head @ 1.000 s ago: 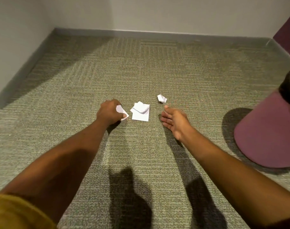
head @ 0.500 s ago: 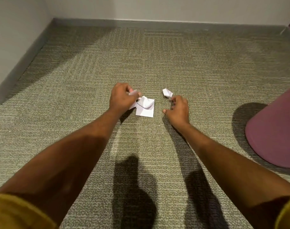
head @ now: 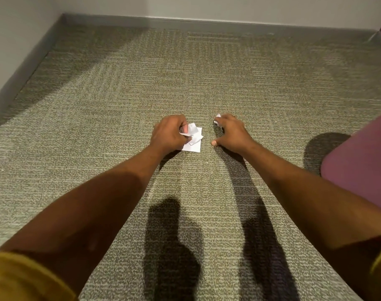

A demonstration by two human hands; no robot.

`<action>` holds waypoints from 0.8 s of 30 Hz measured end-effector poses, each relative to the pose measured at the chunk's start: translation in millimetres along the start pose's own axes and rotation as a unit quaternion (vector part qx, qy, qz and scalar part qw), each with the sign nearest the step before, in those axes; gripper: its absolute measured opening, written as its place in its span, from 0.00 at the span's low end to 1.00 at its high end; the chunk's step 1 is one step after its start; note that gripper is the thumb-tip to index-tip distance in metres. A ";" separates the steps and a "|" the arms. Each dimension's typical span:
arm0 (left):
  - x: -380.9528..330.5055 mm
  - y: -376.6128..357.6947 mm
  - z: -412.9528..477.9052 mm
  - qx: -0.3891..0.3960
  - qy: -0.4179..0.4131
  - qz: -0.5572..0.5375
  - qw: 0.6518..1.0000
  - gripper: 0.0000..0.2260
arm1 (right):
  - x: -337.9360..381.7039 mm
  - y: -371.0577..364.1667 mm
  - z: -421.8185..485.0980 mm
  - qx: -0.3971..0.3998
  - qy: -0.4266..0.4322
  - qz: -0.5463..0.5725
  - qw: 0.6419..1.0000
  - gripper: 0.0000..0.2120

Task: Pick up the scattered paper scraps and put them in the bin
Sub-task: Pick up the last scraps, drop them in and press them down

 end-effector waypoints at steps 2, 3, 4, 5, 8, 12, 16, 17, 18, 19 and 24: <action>2.6 -0.1 -0.6 0.004 0.010 -0.034 0.999 0.14 | 2.3 -2.2 -4.0 -0.014 0.005 -0.006 1.000 0.44; 4.1 0.1 -0.4 0.004 0.017 -0.059 0.998 0.14 | 3.6 -3.3 -5.8 -0.022 0.009 -0.010 1.000 0.42; 5.4 0.8 0.2 0.003 0.027 -0.084 0.996 0.14 | 4.8 -4.6 -7.4 -0.030 0.012 -0.012 0.999 0.40; 6.6 2.0 1.2 -0.002 0.036 -0.104 0.994 0.14 | 6.2 -5.7 -8.7 -0.034 0.014 -0.014 0.999 0.38; 10.5 7.5 4.4 -0.014 0.053 -0.121 0.991 0.13 | 10.8 -10.8 -13.2 -0.039 0.040 -0.050 0.997 0.26; 14.1 13.5 6.0 -0.008 0.065 -0.135 0.989 0.16 | 23.5 -24.2 -21.3 -0.052 0.083 -0.128 0.987 0.14; 13.2 18.3 8.0 -0.031 0.087 -0.139 0.986 0.14 | 39.0 -31.2 -20.7 -0.046 0.045 -0.084 0.994 0.15; 14.4 18.0 8.2 -0.026 0.098 -0.148 0.984 0.13 | 42.7 -32.6 -19.5 -0.045 0.031 -0.063 0.996 0.16; 15.6 17.6 8.1 -0.023 0.113 -0.159 0.981 0.13 | 46.6 -34.6 -18.0 -0.041 0.015 -0.047 0.998 0.20; 17.7 16.8 8.9 -0.024 0.130 -0.164 0.978 0.13 | 50.3 -37.9 -16.4 -0.035 -0.002 -0.044 0.998 0.28; 22.4 14.6 10.6 -0.031 0.163 -0.162 0.973 0.09 | 72.9 -57.4 -14.7 -0.046 -0.042 -0.129 0.990 0.58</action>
Point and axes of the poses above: each hand's wrist, its own z-axis towards the middle knuckle, its own y-axis out of the back of the hand, x = y × z, the point moved 1 cm from there along z, towards the middle knuckle, and after that the axes turned 13 degrees about y, right-handed, at the moved point
